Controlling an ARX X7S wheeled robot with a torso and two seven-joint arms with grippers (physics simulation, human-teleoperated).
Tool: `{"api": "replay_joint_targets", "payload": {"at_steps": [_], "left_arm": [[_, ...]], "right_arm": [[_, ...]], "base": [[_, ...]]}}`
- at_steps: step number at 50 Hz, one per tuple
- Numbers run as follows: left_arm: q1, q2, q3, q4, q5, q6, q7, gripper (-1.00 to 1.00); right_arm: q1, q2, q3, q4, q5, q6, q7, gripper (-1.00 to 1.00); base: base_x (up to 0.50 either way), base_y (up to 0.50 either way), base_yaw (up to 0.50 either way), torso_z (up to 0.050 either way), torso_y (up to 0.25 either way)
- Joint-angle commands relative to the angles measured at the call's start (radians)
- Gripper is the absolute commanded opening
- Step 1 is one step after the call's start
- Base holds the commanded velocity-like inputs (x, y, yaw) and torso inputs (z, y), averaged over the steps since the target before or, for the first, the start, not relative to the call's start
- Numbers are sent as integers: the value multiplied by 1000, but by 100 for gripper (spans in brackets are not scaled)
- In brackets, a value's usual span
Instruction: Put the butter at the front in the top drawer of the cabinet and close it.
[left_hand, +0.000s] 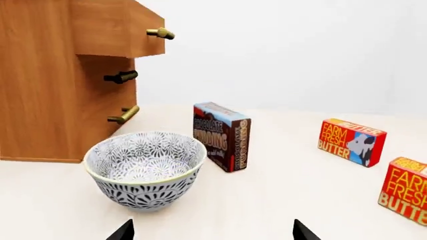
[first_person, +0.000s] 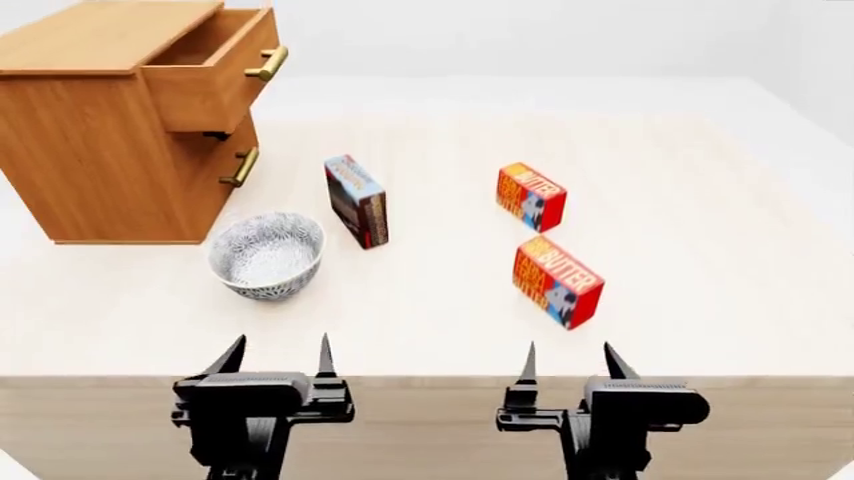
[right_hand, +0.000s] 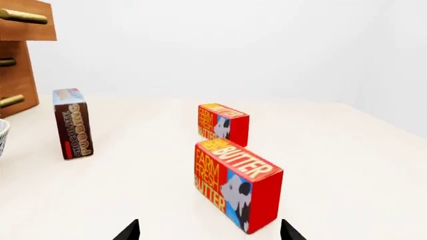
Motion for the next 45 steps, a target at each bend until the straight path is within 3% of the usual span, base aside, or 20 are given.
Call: {"api": "replay_joint_targets", "payload": {"at_steps": [1,14,23,32,42,45], "left_arm": [[-113,-61,2,253,-79,-284,-22,100],[-509,-134,-41,303,-169,-681,-45,100],[-805,-167,-29,189,-203,-829,-19,100],[-1074,-177,12,-48,-204,-874,29,100],[-1336,-167,74,-333,-179,-834,88,100],[-1403,-164,86,-415,-172,-825,101,100]], "right_arm": [[93,34,-1,-215,2,228,43,100],[470,115,28,-376,28,756,17,100],[778,197,-28,-304,15,945,-34,100],[1093,225,-57,-83,19,1021,-79,100],[1387,231,-134,309,1,930,-123,100],[1452,213,-101,403,25,898,-133,100]], "base": [[0,0,0,50,0],[0,0,0,50,0],[0,0,0,50,0],[0,0,0,50,0],[0,0,0,50,0],[0,0,0,44,0]]}}
